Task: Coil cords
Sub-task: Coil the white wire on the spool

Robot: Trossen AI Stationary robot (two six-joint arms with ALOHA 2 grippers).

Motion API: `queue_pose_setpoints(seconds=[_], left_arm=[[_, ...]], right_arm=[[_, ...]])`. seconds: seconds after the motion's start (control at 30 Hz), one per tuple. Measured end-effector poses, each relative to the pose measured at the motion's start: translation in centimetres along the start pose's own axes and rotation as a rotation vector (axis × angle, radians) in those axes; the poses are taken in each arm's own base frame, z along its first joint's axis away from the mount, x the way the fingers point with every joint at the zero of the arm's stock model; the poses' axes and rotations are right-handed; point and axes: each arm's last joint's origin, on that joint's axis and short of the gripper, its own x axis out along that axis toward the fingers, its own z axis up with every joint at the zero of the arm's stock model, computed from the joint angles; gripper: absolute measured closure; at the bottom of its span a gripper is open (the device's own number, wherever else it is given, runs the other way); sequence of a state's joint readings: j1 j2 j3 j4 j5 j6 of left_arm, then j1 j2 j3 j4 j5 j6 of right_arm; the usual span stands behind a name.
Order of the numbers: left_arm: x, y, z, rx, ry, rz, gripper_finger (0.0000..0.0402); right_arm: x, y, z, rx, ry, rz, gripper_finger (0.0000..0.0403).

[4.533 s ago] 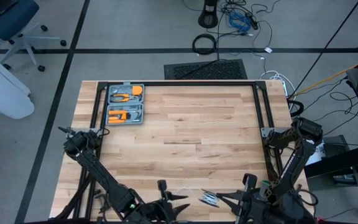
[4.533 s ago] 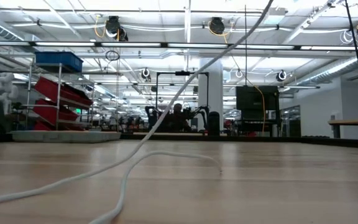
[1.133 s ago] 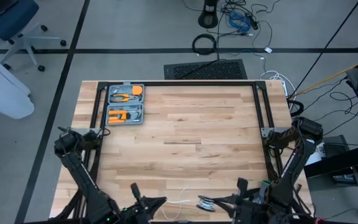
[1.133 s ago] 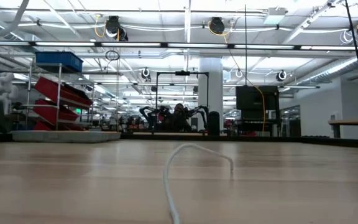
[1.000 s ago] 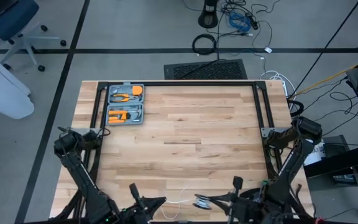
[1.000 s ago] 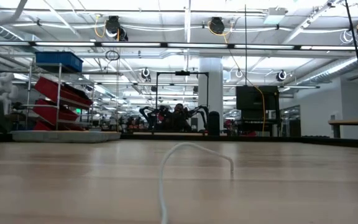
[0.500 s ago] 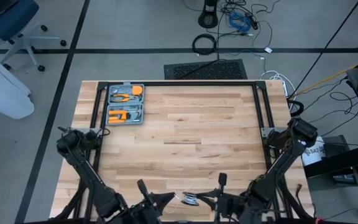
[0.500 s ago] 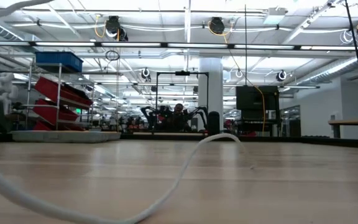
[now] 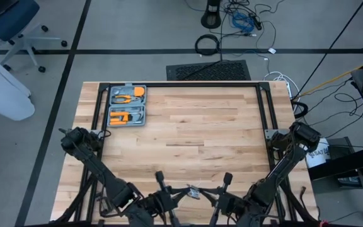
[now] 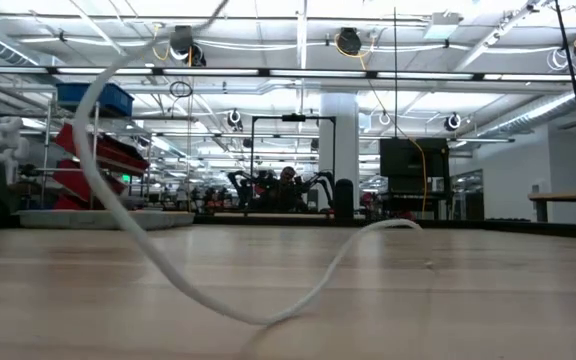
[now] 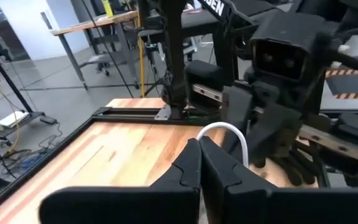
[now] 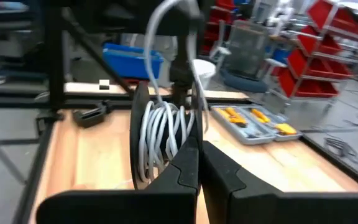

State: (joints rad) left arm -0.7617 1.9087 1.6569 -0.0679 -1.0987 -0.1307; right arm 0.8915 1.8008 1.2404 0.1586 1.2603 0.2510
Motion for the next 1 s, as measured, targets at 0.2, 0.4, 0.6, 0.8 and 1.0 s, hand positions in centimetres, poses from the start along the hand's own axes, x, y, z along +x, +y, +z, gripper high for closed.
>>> queue_pose_setpoints(seconds=[0.2,0.4,0.6,0.8,1.0], left_arm=[[-0.2,-0.1,-0.1,0.037,0.0,0.001,0.04],[-0.5,0.0,0.0,0.081,-0.01,0.09,0.04],[-1.3,-0.2,-0.1,0.114,-0.016,0.146,0.04],[-1.9,-0.6,-0.2,0.137,-0.019,0.131,0.04],[-1.7,-0.9,0.2,0.077,-0.03,0.001,0.04]], right_arm=[[0.1,-0.2,0.1,0.017,-0.019,-0.077,0.0403],[0.0,-0.3,0.0,0.046,-0.025,-0.095,0.0403],[-0.5,-0.1,0.0,0.07,-0.031,-0.092,0.0403],[-0.5,-0.4,0.1,0.081,-0.056,-0.173,0.0403],[0.1,-0.7,0.1,0.082,-0.066,-0.227,0.0403]])
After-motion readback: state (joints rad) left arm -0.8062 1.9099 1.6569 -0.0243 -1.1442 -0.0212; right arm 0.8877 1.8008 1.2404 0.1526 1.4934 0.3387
